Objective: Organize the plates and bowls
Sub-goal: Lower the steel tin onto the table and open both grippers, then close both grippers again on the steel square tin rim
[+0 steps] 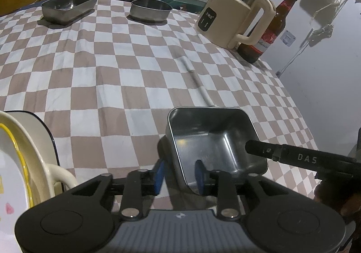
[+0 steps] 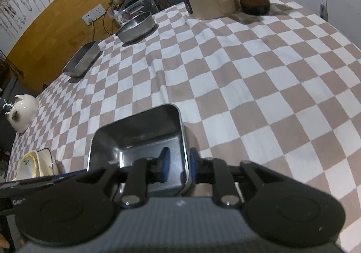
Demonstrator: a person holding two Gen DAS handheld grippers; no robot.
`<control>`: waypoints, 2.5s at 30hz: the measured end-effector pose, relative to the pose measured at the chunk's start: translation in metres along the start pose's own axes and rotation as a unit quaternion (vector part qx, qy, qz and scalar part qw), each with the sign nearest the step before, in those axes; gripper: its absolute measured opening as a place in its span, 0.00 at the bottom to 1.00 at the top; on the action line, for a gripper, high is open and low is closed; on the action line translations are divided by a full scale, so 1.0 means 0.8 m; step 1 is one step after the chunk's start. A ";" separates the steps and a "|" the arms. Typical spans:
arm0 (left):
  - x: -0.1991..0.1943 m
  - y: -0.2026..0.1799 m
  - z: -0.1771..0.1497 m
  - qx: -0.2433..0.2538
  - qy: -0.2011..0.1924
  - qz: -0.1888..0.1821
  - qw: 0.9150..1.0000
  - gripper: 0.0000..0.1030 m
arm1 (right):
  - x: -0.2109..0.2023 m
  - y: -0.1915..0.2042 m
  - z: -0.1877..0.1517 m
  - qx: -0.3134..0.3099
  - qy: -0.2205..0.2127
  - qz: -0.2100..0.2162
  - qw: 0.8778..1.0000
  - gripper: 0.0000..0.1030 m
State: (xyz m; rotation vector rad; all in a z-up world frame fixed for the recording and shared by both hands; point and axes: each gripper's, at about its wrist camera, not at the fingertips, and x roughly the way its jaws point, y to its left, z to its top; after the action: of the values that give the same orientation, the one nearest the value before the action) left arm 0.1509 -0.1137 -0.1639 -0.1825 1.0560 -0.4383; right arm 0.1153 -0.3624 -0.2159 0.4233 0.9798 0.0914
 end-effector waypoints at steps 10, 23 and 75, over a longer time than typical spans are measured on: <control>-0.015 0.000 -0.008 0.001 -0.011 0.000 1.000 0.47 | -0.029 0.008 -0.009 -0.036 -0.026 -0.011 0.999 0.69; -0.045 -0.012 0.008 0.036 -0.052 0.020 0.998 0.94 | -0.057 0.005 -0.001 -0.066 -0.064 -0.023 0.995 0.99; 0.015 0.271 0.252 -0.398 -0.220 0.093 0.886 0.75 | 0.276 0.304 0.362 -0.330 -0.065 0.178 0.925 0.72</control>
State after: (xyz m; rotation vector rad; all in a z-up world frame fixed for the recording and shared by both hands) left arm 0.3879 0.0632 -0.1512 -0.8641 0.7381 0.2374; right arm 0.5037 -0.1704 -0.1551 -0.0223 0.6775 0.6959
